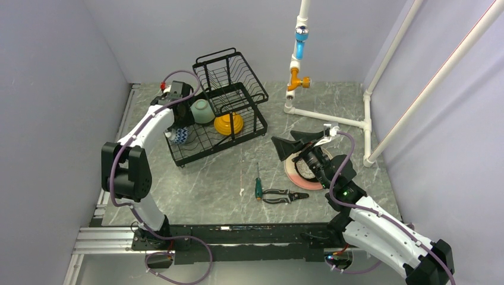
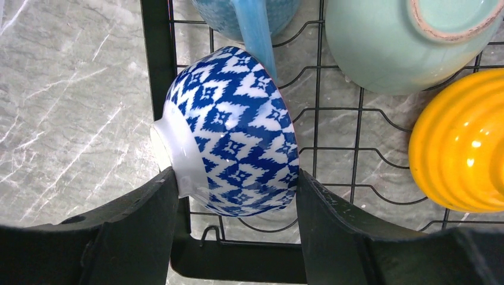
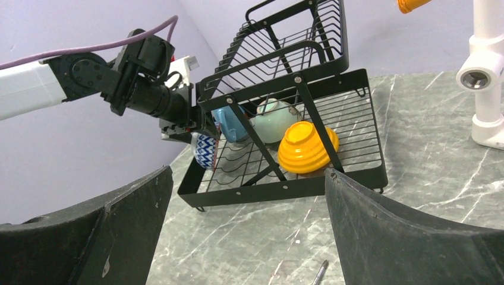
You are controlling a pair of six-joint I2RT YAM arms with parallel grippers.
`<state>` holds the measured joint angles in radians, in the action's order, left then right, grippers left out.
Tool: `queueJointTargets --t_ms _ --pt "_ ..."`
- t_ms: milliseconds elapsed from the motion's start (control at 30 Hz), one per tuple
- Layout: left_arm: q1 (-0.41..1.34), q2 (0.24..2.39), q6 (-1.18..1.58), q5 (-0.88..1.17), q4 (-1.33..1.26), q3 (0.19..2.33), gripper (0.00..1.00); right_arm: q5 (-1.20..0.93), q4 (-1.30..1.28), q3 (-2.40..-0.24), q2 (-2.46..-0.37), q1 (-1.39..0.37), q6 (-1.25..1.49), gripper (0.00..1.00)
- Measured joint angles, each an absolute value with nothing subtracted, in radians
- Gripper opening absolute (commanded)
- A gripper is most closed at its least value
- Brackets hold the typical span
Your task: Load the mixed dishes into the dish rack
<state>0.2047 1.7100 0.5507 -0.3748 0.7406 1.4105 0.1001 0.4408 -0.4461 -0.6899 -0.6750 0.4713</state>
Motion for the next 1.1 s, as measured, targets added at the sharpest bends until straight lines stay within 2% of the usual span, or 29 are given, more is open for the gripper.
queueJointTargets --t_ms 267,567,1100 --pt "0.205 1.723 0.538 -0.382 0.738 1.42 0.63 0.107 0.44 -0.446 -0.689 -0.675 0.471 1.0" --pt "0.205 1.723 0.528 -0.376 0.738 1.42 0.79 0.107 0.441 -0.446 -0.696 -0.675 0.471 1.0" --pt "0.246 1.72 0.479 -0.323 0.741 1.378 0.86 0.107 0.407 -0.446 -0.678 -0.675 0.475 1.0"
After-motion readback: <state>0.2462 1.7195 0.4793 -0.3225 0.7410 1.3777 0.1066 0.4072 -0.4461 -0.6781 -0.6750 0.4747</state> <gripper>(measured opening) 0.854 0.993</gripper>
